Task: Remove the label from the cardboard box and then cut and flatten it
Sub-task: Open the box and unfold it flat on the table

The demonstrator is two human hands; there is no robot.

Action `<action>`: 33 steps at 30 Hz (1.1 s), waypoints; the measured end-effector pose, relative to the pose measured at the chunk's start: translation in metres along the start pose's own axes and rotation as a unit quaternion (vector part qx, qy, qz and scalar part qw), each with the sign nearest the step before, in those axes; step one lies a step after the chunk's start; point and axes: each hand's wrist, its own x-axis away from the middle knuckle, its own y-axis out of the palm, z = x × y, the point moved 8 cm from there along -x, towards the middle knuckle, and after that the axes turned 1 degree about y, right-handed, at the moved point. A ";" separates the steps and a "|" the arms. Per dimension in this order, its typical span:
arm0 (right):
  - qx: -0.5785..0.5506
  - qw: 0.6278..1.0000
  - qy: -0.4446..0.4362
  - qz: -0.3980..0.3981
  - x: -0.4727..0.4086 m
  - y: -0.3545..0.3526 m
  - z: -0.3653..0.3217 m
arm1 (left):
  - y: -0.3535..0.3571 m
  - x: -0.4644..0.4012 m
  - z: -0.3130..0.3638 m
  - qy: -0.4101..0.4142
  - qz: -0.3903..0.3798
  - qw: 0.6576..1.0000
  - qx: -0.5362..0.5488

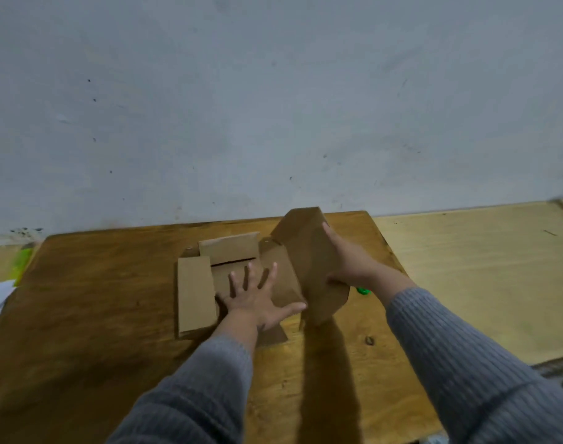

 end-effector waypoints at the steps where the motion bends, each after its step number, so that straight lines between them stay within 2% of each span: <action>1: -0.012 1.000 0.002 -0.005 -0.003 0.006 0.010 | 0.001 -0.004 0.003 0.000 -0.001 1.000 -0.003; 8: -0.125 0.991 0.038 -0.042 -0.030 0.029 0.059 | 0.010 -0.024 0.005 -0.020 -0.017 0.999 0.045; 13: -0.058 0.995 0.049 -0.064 -0.046 0.047 0.076 | 0.010 -0.027 -0.011 -0.030 -0.008 0.998 0.054; 16: 0.043 0.996 0.032 -0.073 -0.051 0.058 0.076 | 0.009 -0.029 -0.021 -0.033 -0.008 0.998 0.049; 20: 0.203 0.976 0.013 -0.077 -0.053 0.072 0.074 | 0.009 -0.032 -0.025 -0.034 0.001 0.998 0.046; 25: 0.281 0.955 -0.054 -0.082 -0.051 0.082 0.065 | 0.010 -0.032 -0.024 -0.027 0.010 0.999 0.039; 27: 0.295 0.948 -0.071 -0.095 -0.046 0.087 0.064 | 0.008 -0.028 -0.024 -0.023 0.015 0.999 0.040; 30: 0.279 0.953 -0.054 -0.108 -0.042 0.088 0.058 | 0.006 -0.021 -0.022 -0.013 0.019 0.998 0.064; 33: 0.211 0.973 -0.056 -0.076 -0.040 0.085 0.033 | -0.001 -0.009 -0.022 -0.004 0.038 0.992 0.120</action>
